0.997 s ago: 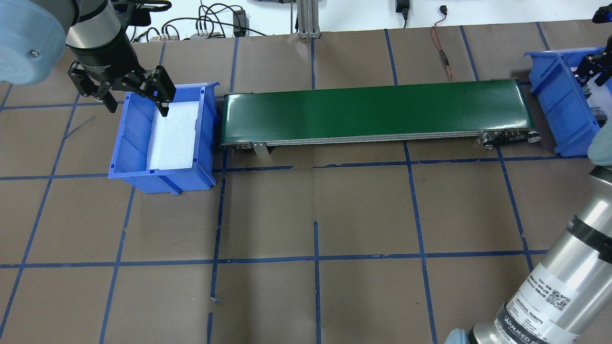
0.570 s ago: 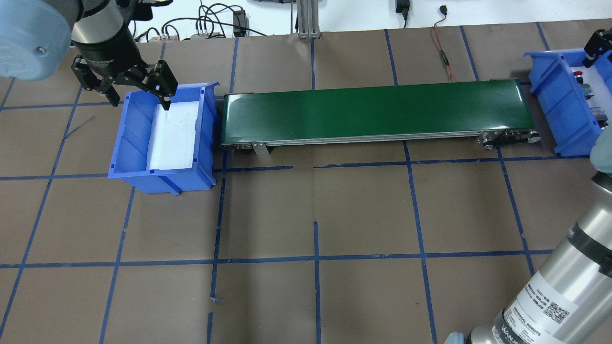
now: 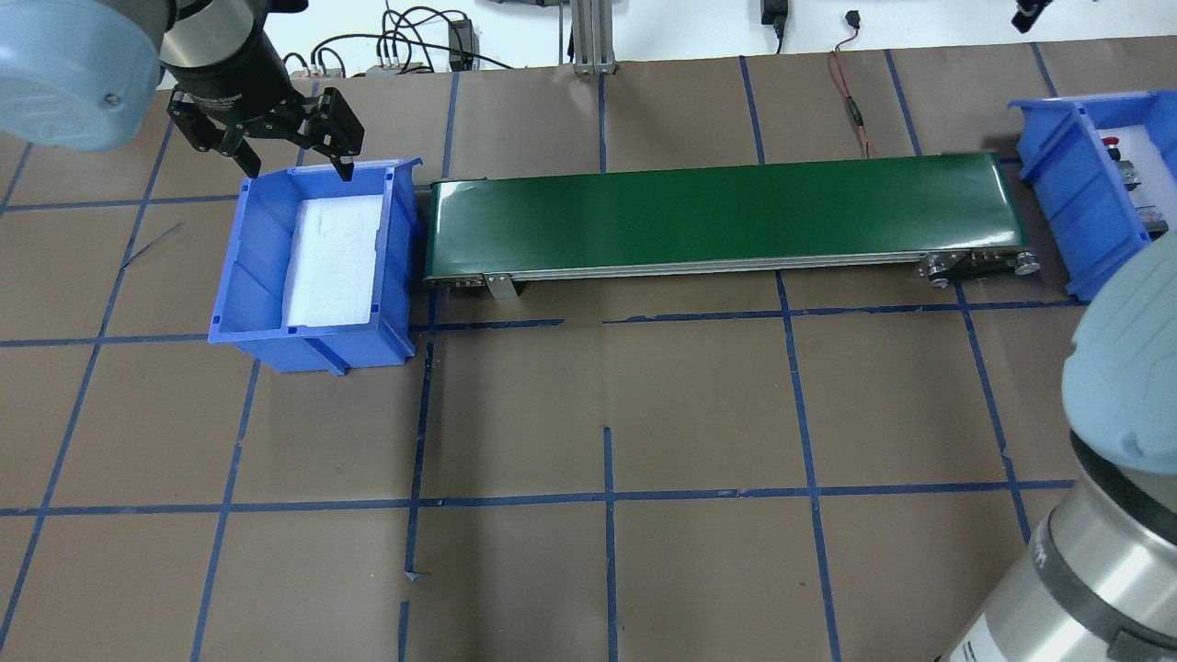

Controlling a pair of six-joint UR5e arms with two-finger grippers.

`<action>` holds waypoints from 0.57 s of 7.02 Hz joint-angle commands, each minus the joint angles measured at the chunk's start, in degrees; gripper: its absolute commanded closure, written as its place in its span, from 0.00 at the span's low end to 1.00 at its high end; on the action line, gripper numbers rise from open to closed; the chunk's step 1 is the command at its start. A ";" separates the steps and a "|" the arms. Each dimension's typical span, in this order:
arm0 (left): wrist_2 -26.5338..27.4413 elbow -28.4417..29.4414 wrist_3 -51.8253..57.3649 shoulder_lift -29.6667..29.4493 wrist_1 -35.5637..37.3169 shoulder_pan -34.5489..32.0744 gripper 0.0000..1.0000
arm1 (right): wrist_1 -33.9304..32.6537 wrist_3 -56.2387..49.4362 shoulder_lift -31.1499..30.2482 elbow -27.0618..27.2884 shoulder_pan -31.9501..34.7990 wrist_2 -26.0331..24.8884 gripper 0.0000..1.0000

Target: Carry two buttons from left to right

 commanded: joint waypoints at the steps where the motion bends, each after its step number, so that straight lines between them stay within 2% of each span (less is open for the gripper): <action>1: -0.66 0.03 0.03 -2.87 2.66 -0.51 0.00 | -1.18 2.23 -7.55 6.42 10.10 0.03 0.07; 2: -0.57 -0.05 0.12 -1.14 2.41 -0.60 0.00 | -2.05 3.12 -9.58 9.41 14.06 0.03 0.08; 3: -0.57 0.21 0.12 -1.56 2.84 -0.34 0.00 | -2.23 3.13 -12.12 12.31 16.10 0.03 0.12; 4: -0.57 0.21 -0.14 -2.17 3.72 -0.34 0.00 | -1.80 4.34 -15.89 16.95 16.90 -0.06 0.11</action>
